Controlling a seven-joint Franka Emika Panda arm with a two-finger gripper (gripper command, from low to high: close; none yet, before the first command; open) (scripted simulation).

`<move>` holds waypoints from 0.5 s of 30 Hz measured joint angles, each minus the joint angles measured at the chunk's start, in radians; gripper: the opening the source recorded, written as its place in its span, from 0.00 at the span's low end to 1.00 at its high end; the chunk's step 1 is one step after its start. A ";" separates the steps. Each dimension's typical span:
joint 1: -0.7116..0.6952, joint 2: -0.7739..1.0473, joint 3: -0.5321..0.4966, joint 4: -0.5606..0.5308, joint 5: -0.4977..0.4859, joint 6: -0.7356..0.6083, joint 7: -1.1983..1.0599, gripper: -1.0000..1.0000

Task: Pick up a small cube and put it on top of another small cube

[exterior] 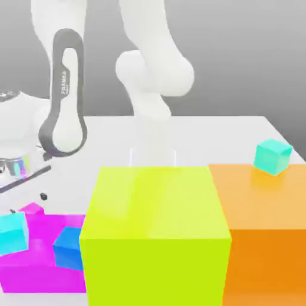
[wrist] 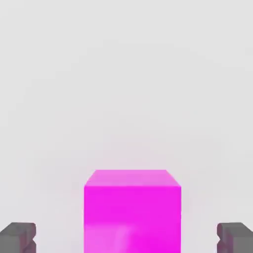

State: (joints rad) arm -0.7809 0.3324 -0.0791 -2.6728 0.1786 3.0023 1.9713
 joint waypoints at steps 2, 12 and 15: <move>0.000 0.000 0.000 0.000 0.000 0.000 0.000 0.00; 0.036 -0.153 -0.056 -0.032 -0.086 -0.118 0.066 0.00; 0.054 -0.227 -0.047 0.000 -0.124 -0.224 0.060 0.00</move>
State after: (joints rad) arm -0.7266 0.1050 -0.1262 -2.6730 0.0542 2.7785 2.0309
